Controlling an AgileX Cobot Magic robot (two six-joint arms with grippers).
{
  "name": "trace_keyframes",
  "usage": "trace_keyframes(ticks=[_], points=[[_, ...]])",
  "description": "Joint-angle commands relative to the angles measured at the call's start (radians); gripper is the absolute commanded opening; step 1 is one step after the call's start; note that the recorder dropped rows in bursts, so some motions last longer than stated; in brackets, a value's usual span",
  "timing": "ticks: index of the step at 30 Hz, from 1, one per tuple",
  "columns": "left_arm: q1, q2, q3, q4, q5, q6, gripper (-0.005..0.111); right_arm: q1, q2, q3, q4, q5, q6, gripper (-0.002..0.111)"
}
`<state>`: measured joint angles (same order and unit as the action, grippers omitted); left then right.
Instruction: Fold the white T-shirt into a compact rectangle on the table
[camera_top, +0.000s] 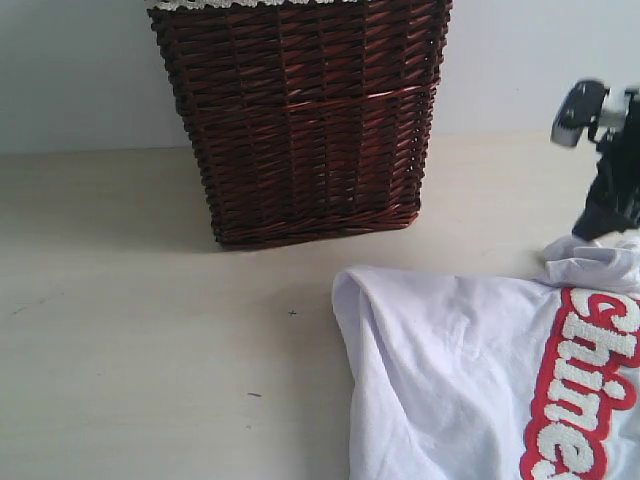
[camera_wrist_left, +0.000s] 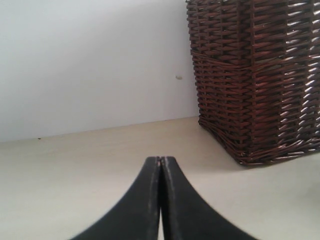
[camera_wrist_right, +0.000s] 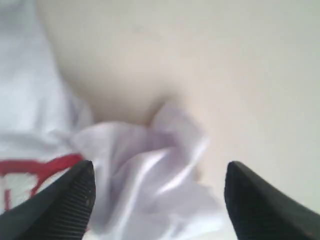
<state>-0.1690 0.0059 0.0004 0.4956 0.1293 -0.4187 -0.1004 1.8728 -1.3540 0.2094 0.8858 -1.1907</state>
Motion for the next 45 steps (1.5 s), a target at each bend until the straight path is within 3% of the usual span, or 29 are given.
trace_keyframes(ticks=[1, 5, 14, 21, 23, 25, 27, 35, 42, 45], points=[[-0.004, -0.006, 0.0, -0.002, 0.0, -0.003, 0.0, -0.005, -0.067, -0.002, 0.136, -0.275, -0.106, 0.07], [-0.004, -0.006, 0.0, -0.002, 0.0, -0.003, 0.0, -0.005, 0.045, -0.049, 0.138, -0.333, -0.106, 0.07], [-0.004, -0.006, 0.0, -0.002, 0.0, -0.003, 0.0, -0.005, 0.236, -0.129, 0.125, -0.183, -0.034, 0.07], [-0.004, -0.006, 0.0, -0.002, 0.0, -0.003, 0.0, -0.005, 0.306, -0.129, -0.055, -0.103, 0.064, 0.066], [-0.004, -0.006, 0.0, -0.002, 0.0, -0.003, 0.0, -0.005, 0.315, -0.129, -0.062, -0.089, 0.068, 0.058], [-0.004, -0.006, 0.0, -0.002, 0.0, -0.003, 0.0, -0.005, 0.315, -0.129, -0.054, -0.126, 0.068, 0.035], [-0.004, -0.006, 0.0, -0.002, 0.0, -0.003, 0.0, -0.005, 0.315, -0.129, -0.054, -0.222, 0.071, 0.0], [-0.004, -0.006, 0.0, -0.002, 0.0, -0.003, 0.0, -0.013, 0.233, -0.129, -0.051, -0.617, 0.342, 0.0], [-0.004, -0.006, 0.0, -0.002, 0.0, -0.003, 0.0, -0.066, 0.239, -0.129, -0.051, -0.648, 0.523, 0.002], [-0.004, -0.006, 0.0, -0.002, 0.0, -0.003, 0.0, -0.081, 0.286, -0.129, -0.081, -0.641, 0.519, 0.03]])
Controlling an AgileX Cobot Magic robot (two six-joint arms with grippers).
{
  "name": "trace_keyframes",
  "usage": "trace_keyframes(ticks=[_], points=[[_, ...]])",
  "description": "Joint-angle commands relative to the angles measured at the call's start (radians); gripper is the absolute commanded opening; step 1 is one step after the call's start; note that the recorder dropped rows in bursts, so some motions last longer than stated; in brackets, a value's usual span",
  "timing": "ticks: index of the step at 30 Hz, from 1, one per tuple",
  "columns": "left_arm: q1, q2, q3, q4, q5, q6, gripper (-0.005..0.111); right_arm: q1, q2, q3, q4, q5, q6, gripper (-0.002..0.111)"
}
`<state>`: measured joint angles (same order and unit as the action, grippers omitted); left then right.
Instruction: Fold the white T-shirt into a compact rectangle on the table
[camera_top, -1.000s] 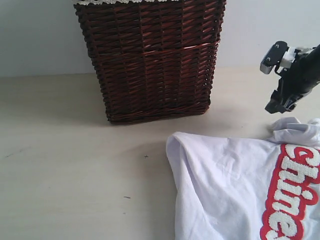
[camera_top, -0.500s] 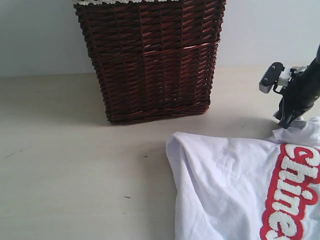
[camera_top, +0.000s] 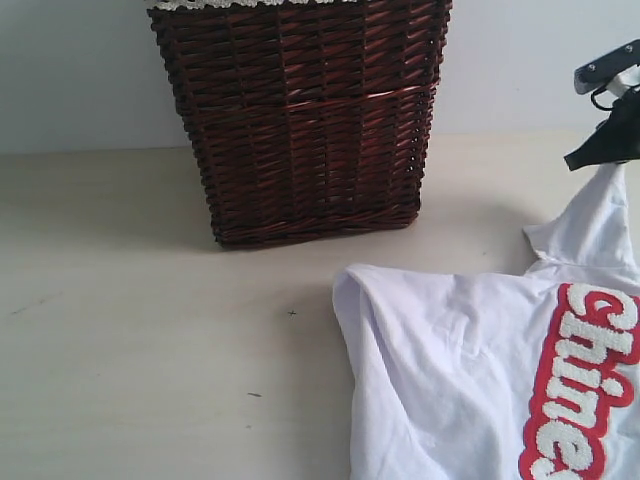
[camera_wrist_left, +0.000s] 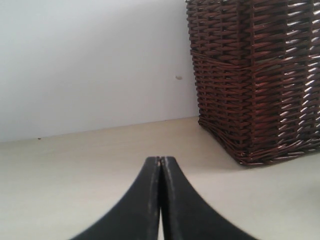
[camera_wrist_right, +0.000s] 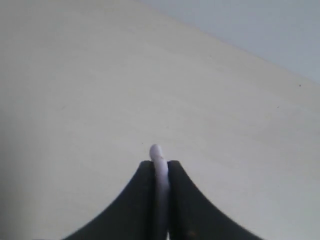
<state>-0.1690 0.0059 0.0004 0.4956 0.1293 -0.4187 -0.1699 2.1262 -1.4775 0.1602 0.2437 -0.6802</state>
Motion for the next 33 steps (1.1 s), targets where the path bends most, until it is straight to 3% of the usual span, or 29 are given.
trace_keyframes(ticks=[1, 3, 7, 9, 10, 11, 12, 13, 14, 18, 25, 33], points=[[-0.004, -0.006, 0.0, -0.002, 0.0, -0.003, 0.0, -0.011, 0.045, -0.006, -0.04, 0.001, 0.012, 0.046], [-0.004, -0.006, 0.0, -0.002, 0.0, -0.003, 0.0, -0.011, 0.042, -0.006, -0.04, -0.004, 0.013, 0.061], [-0.004, -0.006, 0.0, -0.002, 0.0, -0.003, 0.0, -0.005, -0.057, -0.006, 0.005, 0.036, 0.013, 0.061], [-0.004, -0.006, 0.0, -0.002, 0.0, -0.003, 0.0, -0.005, -0.111, -0.006, 0.097, 0.267, -0.029, 0.052], [-0.004, -0.006, 0.0, -0.002, 0.0, -0.003, 0.0, 0.008, -0.112, -0.004, 0.142, 0.491, -0.18, 0.038], [-0.004, -0.006, 0.0, -0.002, 0.0, -0.003, 0.0, 0.018, -0.102, 0.006, 0.158, 0.613, -0.274, 0.03], [-0.004, -0.006, 0.0, -0.002, 0.0, -0.003, 0.0, 0.033, -0.087, 0.048, 0.157, 0.755, -0.39, 0.015], [-0.004, -0.006, 0.0, -0.002, 0.0, -0.003, 0.0, 0.045, -0.087, 0.086, 0.134, 0.783, -0.418, 0.008], [-0.004, -0.006, 0.0, -0.002, 0.0, -0.003, 0.0, 0.06, -0.103, 0.177, 0.104, 0.781, -0.417, 0.0], [-0.004, -0.006, 0.0, -0.002, 0.0, -0.003, 0.0, 0.077, -0.197, 0.355, 0.098, 0.705, -0.4, 0.0], [-0.004, -0.006, 0.0, -0.002, 0.0, -0.003, 0.0, 0.054, -0.392, 0.616, 0.13, 0.333, -0.231, 0.0], [-0.004, -0.006, 0.0, -0.002, 0.0, -0.003, 0.0, 0.054, -0.304, 0.706, 0.176, 0.139, -0.232, 0.0]])
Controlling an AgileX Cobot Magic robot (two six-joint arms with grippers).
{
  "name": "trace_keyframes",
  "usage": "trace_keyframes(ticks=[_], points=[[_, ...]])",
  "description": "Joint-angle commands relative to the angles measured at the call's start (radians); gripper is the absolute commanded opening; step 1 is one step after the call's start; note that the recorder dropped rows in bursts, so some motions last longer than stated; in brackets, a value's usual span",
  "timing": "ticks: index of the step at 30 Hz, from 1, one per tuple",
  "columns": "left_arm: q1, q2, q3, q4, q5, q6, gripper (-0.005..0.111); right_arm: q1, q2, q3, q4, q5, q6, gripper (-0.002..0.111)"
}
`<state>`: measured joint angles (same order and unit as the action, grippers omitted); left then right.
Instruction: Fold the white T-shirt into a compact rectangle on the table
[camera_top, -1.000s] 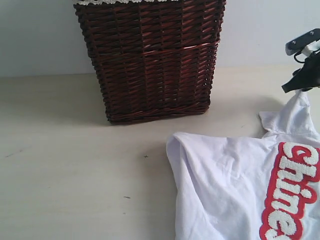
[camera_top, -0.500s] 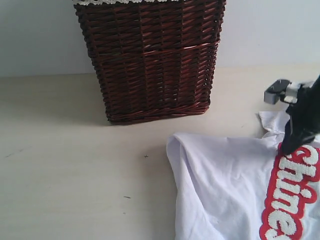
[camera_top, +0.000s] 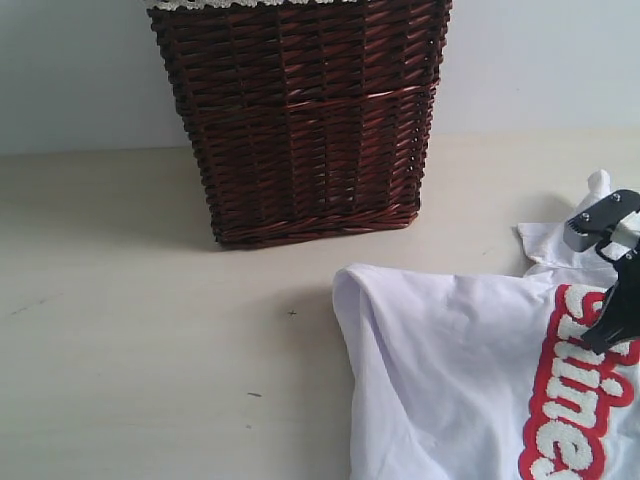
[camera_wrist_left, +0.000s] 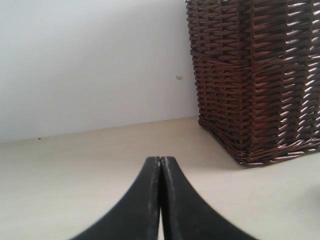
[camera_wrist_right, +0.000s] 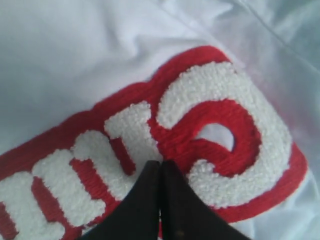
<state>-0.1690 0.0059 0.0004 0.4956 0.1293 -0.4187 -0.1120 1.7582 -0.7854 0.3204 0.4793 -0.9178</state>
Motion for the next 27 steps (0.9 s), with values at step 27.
trace_keyframes(ticks=[27], points=[[-0.004, -0.006, 0.0, -0.002, 0.0, -0.003, 0.0, -0.004, -0.25, 0.01, 0.077, -0.636, 0.721, 0.0]])
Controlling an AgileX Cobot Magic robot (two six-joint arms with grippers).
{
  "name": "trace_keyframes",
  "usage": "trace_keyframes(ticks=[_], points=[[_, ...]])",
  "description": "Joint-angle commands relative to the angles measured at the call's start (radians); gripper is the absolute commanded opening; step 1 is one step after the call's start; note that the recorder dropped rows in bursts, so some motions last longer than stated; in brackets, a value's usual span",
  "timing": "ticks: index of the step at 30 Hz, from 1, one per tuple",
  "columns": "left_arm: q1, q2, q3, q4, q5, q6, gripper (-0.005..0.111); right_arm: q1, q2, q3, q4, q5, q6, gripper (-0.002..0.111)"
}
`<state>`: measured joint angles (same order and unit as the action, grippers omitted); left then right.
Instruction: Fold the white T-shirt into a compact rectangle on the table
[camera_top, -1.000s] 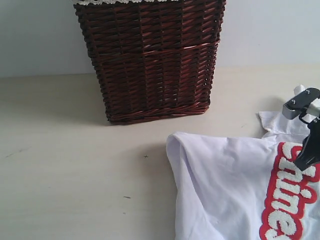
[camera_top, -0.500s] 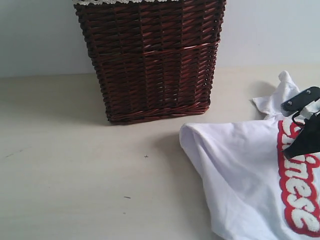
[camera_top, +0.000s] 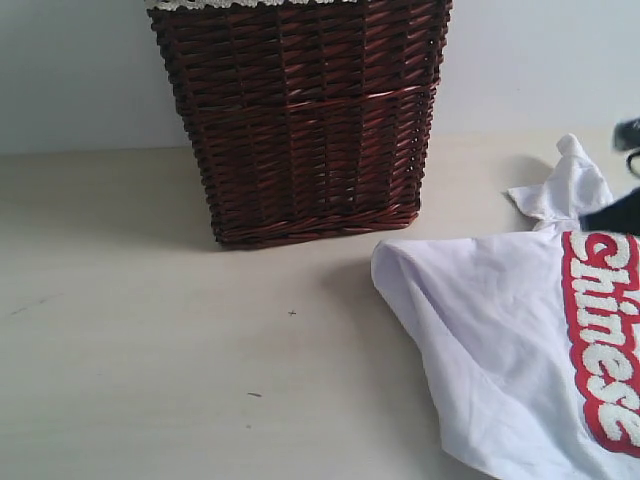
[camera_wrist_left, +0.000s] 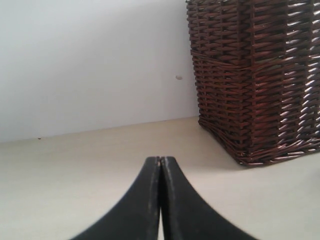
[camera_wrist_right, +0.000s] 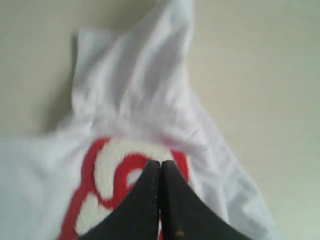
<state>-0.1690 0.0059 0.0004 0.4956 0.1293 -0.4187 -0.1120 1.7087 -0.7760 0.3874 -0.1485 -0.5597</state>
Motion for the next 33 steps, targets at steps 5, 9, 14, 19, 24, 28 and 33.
trace_keyframes(ticks=[5, 9, 14, 19, 24, 28, 33], points=[[-0.004, -0.006, 0.0, -0.002, 0.0, -0.003, 0.0, -0.004, -0.512, 0.027, -0.004, -0.005, 0.631, 0.0], [-0.004, -0.006, 0.0, -0.002, 0.0, -0.003, 0.0, -0.004, -0.871, 0.182, -0.178, -0.021, 0.605, 0.0], [-0.004, -0.006, 0.0, -0.002, 0.0, -0.003, 0.0, -0.004, -1.239, 0.466, -0.291, -0.079, 0.608, 0.0], [-0.004, -0.006, 0.0, -0.002, 0.0, -0.003, 0.0, -0.004, -1.526, 0.729, -0.338, -0.082, 0.534, 0.0], [-0.004, -0.006, 0.0, -0.002, 0.0, -0.003, 0.0, -0.004, -1.681, 0.776, -0.34, 0.089, 0.513, 0.0], [-0.004, -0.006, 0.0, -0.002, 0.0, -0.003, 0.0, -0.004, -1.709, 0.776, -0.337, 0.157, 0.536, 0.0], [-0.004, -0.006, 0.0, -0.002, 0.0, -0.003, 0.0, -0.004, -1.709, 0.776, -0.342, 0.247, 0.537, 0.0]])
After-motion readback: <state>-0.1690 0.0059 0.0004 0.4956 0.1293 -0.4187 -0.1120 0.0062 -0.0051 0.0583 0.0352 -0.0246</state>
